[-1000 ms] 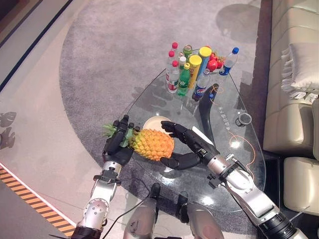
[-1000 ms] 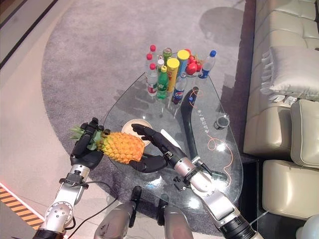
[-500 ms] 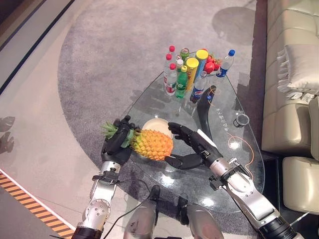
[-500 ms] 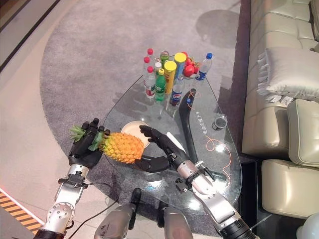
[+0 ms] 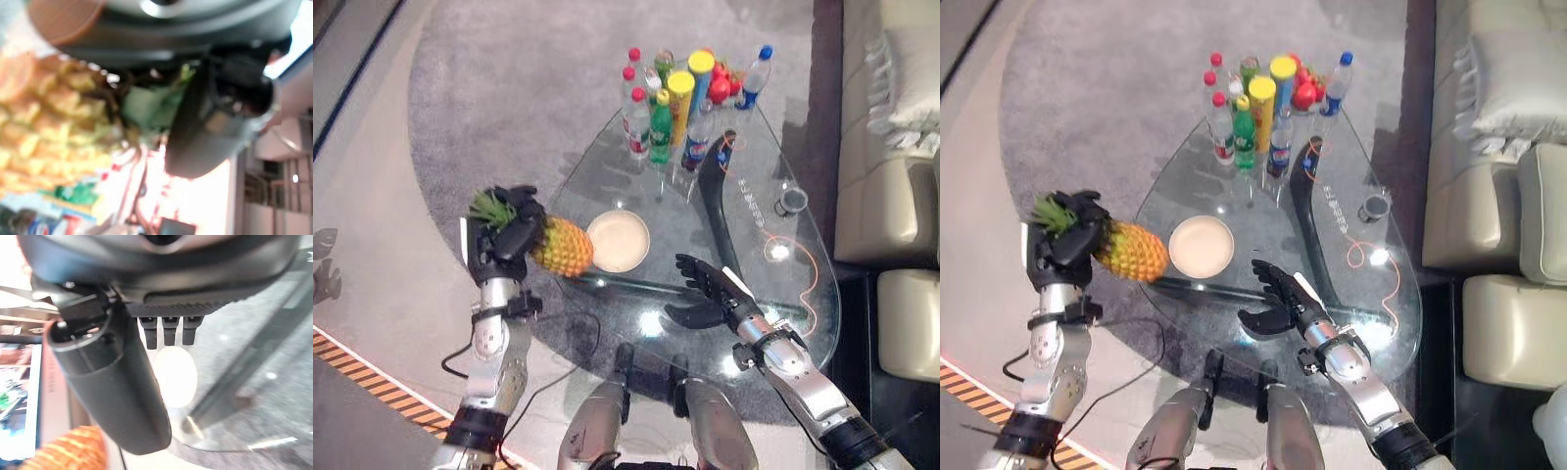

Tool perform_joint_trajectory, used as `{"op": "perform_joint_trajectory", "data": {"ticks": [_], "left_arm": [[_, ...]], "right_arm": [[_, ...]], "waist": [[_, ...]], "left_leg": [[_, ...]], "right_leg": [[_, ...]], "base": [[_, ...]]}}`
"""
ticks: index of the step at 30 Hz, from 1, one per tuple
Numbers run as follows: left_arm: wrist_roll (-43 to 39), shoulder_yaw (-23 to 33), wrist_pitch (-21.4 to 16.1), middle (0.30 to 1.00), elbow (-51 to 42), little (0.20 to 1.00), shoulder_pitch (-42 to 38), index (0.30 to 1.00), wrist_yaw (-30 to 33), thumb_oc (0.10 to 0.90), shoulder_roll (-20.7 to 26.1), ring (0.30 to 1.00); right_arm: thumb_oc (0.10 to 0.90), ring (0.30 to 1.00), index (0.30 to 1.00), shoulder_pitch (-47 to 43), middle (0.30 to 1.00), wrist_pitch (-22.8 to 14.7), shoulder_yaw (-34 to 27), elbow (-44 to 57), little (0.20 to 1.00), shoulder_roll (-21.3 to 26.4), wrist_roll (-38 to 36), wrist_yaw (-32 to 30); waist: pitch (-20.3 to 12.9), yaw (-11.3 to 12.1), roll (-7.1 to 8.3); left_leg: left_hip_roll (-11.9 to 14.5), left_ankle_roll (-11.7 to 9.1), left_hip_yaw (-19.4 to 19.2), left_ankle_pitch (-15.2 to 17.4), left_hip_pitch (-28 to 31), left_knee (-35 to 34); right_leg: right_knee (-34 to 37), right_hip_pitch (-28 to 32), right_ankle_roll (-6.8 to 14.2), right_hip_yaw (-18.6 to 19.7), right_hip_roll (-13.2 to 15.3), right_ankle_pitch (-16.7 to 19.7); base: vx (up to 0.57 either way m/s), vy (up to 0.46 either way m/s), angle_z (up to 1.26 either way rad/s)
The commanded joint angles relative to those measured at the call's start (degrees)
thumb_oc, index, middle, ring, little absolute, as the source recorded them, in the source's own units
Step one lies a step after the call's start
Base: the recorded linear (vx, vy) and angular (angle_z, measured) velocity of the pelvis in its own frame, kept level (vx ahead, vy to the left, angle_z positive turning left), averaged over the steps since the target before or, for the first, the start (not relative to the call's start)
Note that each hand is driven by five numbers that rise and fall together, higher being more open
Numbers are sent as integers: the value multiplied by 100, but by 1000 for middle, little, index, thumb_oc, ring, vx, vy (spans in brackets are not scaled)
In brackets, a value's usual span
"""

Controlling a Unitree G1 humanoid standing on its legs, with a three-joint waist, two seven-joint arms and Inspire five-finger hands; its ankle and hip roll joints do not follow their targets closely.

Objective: Pick up the fruit to the plate

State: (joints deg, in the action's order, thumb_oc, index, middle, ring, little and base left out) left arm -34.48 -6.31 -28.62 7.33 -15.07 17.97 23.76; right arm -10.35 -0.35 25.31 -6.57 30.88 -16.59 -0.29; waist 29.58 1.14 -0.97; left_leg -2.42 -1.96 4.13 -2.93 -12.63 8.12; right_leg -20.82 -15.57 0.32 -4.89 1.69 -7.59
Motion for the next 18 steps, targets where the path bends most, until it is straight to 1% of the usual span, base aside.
{"op": "perform_joint_trajectory", "data": {"ticks": [1,3,5,11,15,18], "left_arm": [[863,129,-1037,300,-392,200,-861,300,536,100,435,300],[1167,85,-1068,300,-202,200,-1141,300,910,100,513,300],[1323,62,-1143,300,79,200,-1491,300,1157,100,548,300],[1596,-59,-1301,300,541,200,-2086,300,1492,100,537,300],[1765,-182,-1392,300,986,200,-2566,300,1702,100,446,300],[1968,-247,-1449,300,1233,200,-2774,300,1827,100,433,300]], "right_arm": [[800,900,900,-687,900,-394,210,435,900,24,-352,-54],[800,900,900,-878,900,-336,323,359,900,45,-469,-5],[800,900,900,-1089,900,-233,451,288,900,31,-562,90],[800,900,900,-1426,900,14,703,149,900,-29,-843,486],[800,900,900,-1725,900,299,935,47,900,-94,-996,709],[800,900,900,-1851,900,389,1015,-38,900,-113,-1024,792]], "waist": [[11,-161,240],[22,-205,272],[22,-258,304],[22,-351,361],[22,-440,355],[22,-486,337]], "left_leg": [[-172,-34,-303,495,-300,808],[-167,-37,-347,501,-526,888],[-162,-44,-400,508,-751,970],[-161,-58,-485,528,-1208,1158],[-192,-44,-539,566,-1553,1303],[-208,-33,-574,588,-1740,1384]], "right_leg": [[779,264,345,445,4,527],[741,27,339,513,-4,563],[698,-215,331,562,-7,596],[525,-746,308,631,-8,628],[336,-1215,302,677,4,641],[257,-1448,296,720,-10,656]], "base": [[-103,64,-29],[-77,64,-16],[-55,69,-16],[-23,58,-6],[6,87,-4],[10,85,-10]]}}
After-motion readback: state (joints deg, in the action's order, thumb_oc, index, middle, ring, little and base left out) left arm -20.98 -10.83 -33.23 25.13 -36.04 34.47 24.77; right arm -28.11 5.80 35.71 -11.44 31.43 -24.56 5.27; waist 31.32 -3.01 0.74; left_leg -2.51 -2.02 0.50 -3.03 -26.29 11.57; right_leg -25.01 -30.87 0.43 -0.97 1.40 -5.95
